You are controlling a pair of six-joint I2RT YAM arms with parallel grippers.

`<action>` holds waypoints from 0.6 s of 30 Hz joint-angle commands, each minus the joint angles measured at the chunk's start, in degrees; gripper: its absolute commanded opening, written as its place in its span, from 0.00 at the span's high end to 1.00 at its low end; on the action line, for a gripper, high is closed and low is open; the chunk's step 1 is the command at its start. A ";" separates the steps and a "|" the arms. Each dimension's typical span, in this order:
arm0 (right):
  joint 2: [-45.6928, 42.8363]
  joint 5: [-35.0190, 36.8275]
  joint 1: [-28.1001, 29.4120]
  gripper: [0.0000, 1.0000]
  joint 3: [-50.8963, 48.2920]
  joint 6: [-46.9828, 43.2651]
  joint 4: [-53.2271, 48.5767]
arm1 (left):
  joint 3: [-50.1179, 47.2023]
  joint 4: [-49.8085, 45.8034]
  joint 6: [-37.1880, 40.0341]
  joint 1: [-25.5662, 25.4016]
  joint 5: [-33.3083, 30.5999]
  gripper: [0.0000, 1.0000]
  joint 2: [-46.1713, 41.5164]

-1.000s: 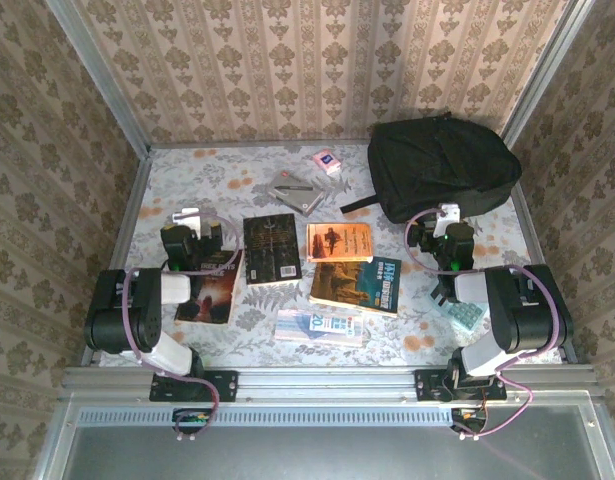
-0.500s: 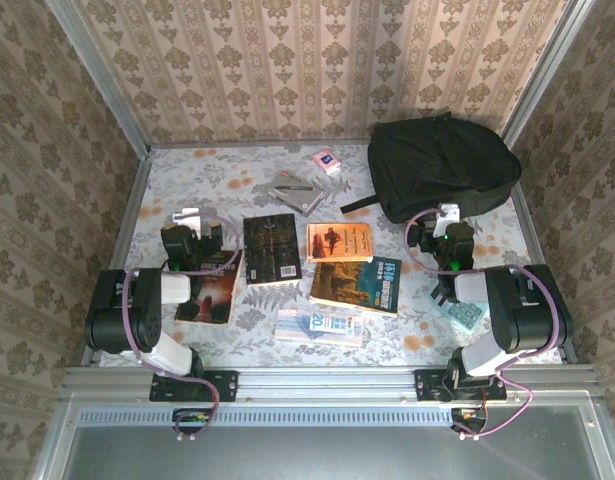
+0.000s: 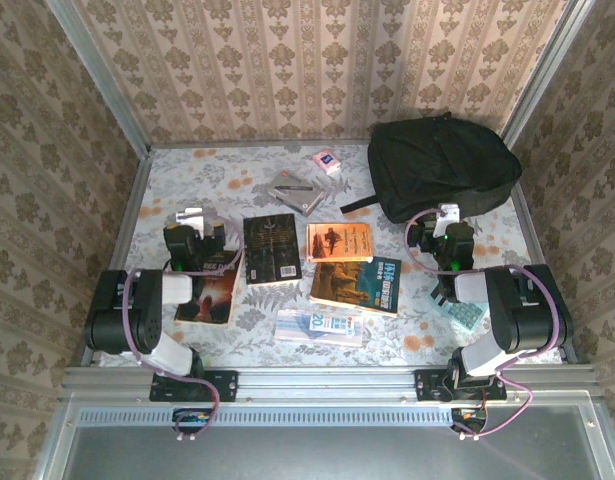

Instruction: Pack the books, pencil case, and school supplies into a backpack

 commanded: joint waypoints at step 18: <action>-33.20 18.78 35.76 0.00 31.71 10.11 -61.59 | 32.12 -73.45 -13.25 -34.31 -9.98 0.00 -37.88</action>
